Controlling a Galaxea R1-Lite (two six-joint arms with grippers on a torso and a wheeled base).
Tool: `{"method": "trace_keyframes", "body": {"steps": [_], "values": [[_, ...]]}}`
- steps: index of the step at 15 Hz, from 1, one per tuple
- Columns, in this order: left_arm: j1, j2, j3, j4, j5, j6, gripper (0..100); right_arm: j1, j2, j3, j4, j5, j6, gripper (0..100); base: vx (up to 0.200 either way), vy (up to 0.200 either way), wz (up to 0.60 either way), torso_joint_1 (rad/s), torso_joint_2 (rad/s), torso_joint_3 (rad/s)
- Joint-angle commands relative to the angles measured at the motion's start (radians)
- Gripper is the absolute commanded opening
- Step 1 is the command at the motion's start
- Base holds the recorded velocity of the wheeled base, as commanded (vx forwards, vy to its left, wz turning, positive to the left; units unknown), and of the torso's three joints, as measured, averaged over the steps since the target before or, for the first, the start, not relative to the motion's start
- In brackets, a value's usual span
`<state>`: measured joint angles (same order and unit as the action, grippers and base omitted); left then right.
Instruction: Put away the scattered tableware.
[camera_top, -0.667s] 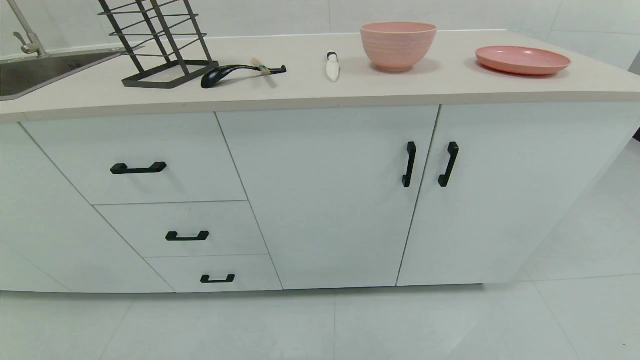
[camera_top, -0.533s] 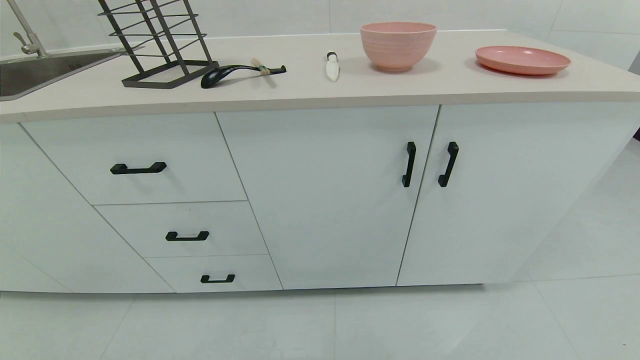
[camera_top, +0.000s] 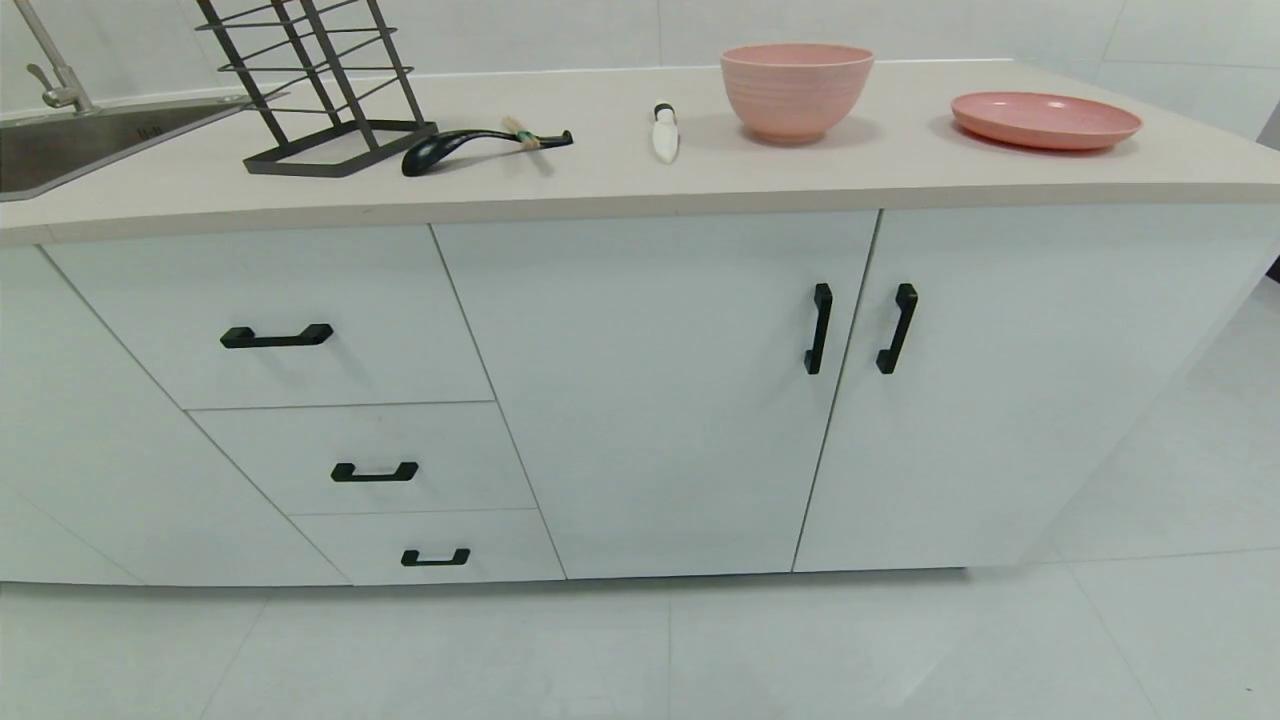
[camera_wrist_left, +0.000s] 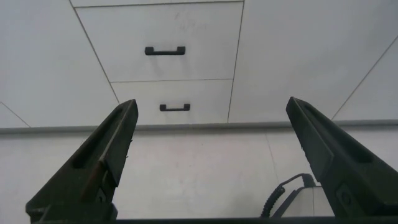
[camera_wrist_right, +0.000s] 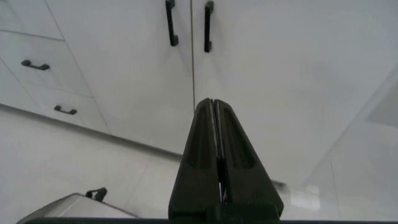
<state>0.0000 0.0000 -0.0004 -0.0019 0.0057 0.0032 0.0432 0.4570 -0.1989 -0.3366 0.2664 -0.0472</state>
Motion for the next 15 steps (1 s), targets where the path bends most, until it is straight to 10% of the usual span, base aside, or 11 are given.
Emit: {"method": "trace_keyframes", "body": {"steps": [1, 5, 10, 11, 15], "values": [[0.0, 0.0, -0.001, 0.0, 0.0, -0.008, 100, 0.05, 0.37, 0.058, -0.311, 0.02, -0.005, 0, 0.0, 0.0, 0.0, 0.0, 0.0, 0.0], [0.0, 0.002, -0.001, 0.0, 0.0, -0.009, 100, 0.018, 0.759, 0.11, -0.753, 0.125, -0.029, 0, 0.0, 0.0, 0.0, 0.0, 0.0, 0.0], [-0.002, 0.005, -0.001, 0.0, -0.018, 0.003, 100, -0.023, 0.953, 0.018, -0.815, 0.129, -0.068, 0, 0.0, 0.0, 0.0, 0.0, 0.0, 0.0], [-0.002, 0.0, -0.001, -0.003, -0.063, 0.038, 100, -0.023, 0.999, 0.001, -0.829, 0.129, -0.066, 100, 0.0, 0.0, 0.0, 0.0, 0.0, 0.0], [0.006, 0.12, -0.122, -0.184, -0.208, 0.044, 100, -0.013, 1.089, -0.051, -0.858, 0.136, -0.068, 100, 0.0, 0.0, 0.0, 0.0, 0.0, 0.0]]}}
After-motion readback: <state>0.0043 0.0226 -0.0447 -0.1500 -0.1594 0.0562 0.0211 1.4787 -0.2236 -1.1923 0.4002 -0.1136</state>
